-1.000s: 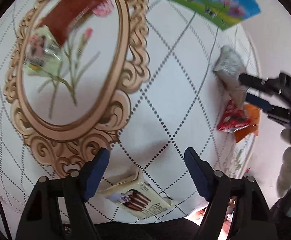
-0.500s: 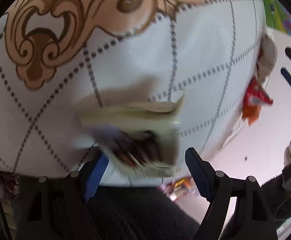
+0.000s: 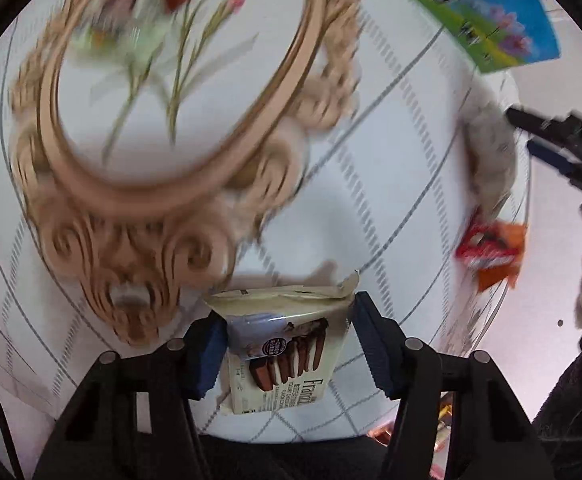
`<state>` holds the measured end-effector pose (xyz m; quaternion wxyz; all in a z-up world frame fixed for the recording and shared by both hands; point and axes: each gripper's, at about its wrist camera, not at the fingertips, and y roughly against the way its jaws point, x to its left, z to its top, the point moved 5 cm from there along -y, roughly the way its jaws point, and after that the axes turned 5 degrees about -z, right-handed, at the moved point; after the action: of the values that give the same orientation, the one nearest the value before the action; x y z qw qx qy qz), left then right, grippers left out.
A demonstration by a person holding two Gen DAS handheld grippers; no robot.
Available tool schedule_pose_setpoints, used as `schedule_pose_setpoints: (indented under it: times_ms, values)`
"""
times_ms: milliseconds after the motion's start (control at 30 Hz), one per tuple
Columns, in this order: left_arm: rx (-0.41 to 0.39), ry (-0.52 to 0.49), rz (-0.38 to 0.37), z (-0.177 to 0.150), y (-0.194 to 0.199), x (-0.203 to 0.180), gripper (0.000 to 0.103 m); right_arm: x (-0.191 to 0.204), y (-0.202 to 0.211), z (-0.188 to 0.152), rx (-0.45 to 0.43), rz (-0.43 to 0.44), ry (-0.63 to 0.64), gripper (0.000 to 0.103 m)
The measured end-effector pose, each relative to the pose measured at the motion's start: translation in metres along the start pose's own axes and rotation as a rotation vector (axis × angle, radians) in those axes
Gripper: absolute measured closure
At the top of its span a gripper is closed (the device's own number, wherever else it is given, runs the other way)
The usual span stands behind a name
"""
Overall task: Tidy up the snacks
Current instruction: 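Hold the biscuit pack in left tool while right tool grasps the clear bread packet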
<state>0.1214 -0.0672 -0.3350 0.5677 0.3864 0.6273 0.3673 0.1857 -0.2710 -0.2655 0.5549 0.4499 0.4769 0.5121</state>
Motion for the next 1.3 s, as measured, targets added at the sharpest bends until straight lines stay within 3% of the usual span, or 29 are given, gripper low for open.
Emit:
schedule_pose_setpoints:
  times_ms: [200,300,367,433,500,567,600,700,833,933,1000,1100,1233,1300]
  values:
    - [-0.059,-0.042,-0.015,0.083,0.016,-0.045,0.046,0.007,-0.019,0.003,0.052,0.027,0.086,0.023]
    - [-0.079,-0.093,0.029,0.12,0.017,-0.063,0.046,0.009,-0.025,0.002,0.062,0.037,0.103,0.023]
    - [-0.059,-0.101,0.029,0.135,0.014,-0.068,0.046,0.01,-0.025,0.001,0.06,0.064,0.079,0.036]
    - [-0.038,-0.117,0.014,0.143,0.016,-0.071,0.046,0.009,-0.024,0.001,0.073,0.096,0.047,0.038]
    - [-0.027,-0.181,0.001,0.136,0.022,-0.067,0.045,0.011,-0.018,0.003,0.062,0.09,0.078,0.036]
    - [-0.006,-0.272,0.008,0.128,0.027,-0.071,0.044,0.018,-0.014,0.0,0.076,0.081,0.128,0.019]
    - [0.004,-0.317,0.035,0.115,0.027,-0.069,0.044,0.02,-0.012,0.0,0.075,0.081,0.152,0.016]
    - [0.061,-0.43,0.113,0.086,0.023,-0.057,0.043,0.026,-0.007,0.0,0.068,0.071,0.188,0.015]
    - [0.17,-0.45,0.085,0.051,0.002,-0.044,0.04,0.03,-0.007,0.001,0.066,0.053,0.202,0.015]
    - [0.163,-0.516,0.187,0.048,-0.015,-0.047,0.036,0.035,-0.017,-0.01,0.083,0.029,0.215,0.015]
    - [0.169,-0.528,0.22,0.051,-0.024,-0.052,0.036,0.035,-0.026,-0.012,0.101,0.01,0.228,0.015]
    - [0.129,-0.495,0.178,0.061,-0.024,-0.061,0.036,0.03,-0.037,-0.012,0.114,-0.006,0.226,0.015]
    - [0.117,-0.427,0.139,0.078,-0.006,-0.044,0.036,0.022,-0.041,-0.012,0.12,0.018,0.186,0.015]
    - [0.157,-0.432,0.133,0.08,-0.01,-0.035,0.036,0.017,-0.039,-0.013,0.123,0.028,0.185,0.015]
